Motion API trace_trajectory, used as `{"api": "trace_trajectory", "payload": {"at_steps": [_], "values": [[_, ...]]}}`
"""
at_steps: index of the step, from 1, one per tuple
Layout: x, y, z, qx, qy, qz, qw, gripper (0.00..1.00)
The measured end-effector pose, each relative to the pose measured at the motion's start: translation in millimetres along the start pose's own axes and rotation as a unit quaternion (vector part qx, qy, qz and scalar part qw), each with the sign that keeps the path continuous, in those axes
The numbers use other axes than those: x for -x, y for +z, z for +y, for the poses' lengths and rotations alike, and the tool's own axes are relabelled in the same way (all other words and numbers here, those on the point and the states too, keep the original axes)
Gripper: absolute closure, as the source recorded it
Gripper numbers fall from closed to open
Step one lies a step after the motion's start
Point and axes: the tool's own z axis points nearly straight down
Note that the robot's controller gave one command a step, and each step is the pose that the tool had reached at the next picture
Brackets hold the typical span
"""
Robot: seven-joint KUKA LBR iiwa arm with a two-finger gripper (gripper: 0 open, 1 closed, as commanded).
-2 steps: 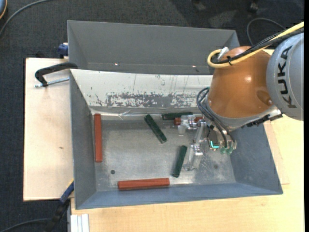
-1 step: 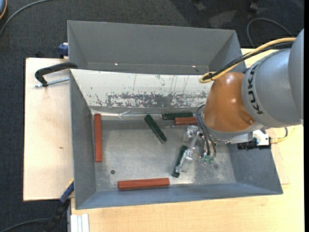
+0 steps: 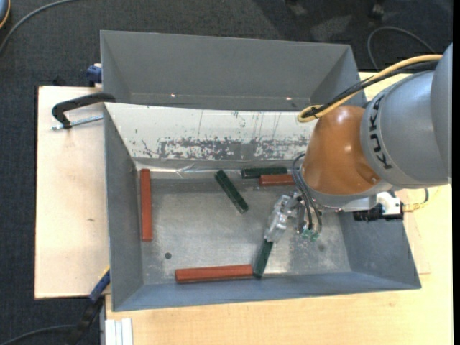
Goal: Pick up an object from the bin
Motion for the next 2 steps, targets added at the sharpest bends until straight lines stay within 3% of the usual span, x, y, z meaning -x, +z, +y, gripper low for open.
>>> {"api": "trace_trajectory", "payload": {"at_steps": [1, 2], "values": [[0.0, 0, 0, 0.000, 0.000, 0.0000, 1.0000, 0.00], [77.2, -16, -35, 0.000, 0.043, -0.0058, 0.9991, 0.00]]}}
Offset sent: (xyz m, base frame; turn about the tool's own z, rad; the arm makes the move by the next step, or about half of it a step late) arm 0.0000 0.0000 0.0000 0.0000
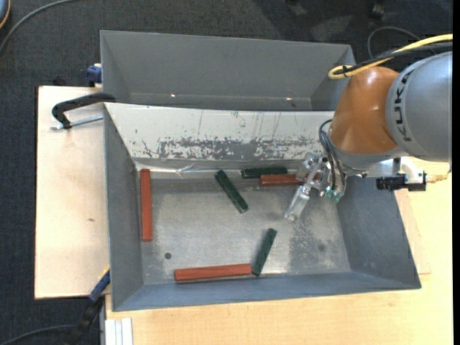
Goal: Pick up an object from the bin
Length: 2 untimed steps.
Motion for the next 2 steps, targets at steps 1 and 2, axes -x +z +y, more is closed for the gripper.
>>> {"api": "trace_trajectory", "payload": {"at_steps": [1, 2], "values": [[-71.9, 28.1, 142.2, 0.002, -0.114, 0.0060, 0.9934, 0.00], [-69.5, 27.5, 138.6, 0.001, -0.111, 0.0053, 0.9938, 1.00]]}}
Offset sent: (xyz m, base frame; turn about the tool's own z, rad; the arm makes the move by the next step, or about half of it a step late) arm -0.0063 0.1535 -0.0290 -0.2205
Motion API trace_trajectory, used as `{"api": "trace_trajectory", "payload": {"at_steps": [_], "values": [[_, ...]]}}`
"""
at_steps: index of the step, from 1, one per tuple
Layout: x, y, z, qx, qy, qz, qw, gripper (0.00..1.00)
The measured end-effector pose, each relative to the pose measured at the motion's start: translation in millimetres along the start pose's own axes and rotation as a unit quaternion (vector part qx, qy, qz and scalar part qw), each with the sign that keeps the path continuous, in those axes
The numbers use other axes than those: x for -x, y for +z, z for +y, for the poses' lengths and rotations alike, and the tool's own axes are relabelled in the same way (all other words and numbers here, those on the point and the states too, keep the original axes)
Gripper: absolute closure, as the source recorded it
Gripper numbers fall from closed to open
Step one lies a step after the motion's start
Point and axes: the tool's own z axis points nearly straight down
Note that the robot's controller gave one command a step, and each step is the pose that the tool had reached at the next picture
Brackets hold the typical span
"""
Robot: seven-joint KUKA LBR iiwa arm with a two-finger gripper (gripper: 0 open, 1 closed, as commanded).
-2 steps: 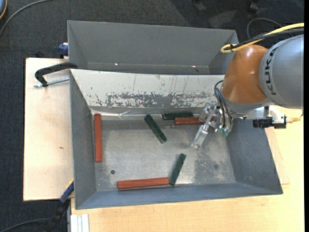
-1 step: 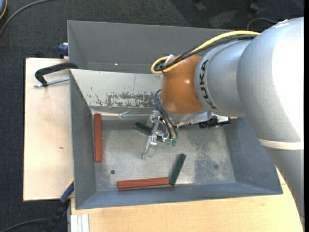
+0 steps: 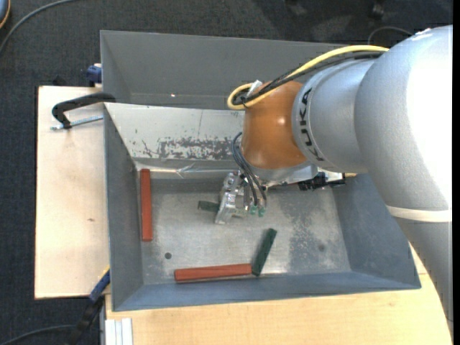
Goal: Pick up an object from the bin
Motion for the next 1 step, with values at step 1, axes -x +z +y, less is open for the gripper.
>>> {"api": "trace_trajectory", "payload": {"at_steps": [1], "values": [[-6.4, -142.3, -33.2, 0.001, 0.006, -0.0051, 1.0000, 1.00]]}}
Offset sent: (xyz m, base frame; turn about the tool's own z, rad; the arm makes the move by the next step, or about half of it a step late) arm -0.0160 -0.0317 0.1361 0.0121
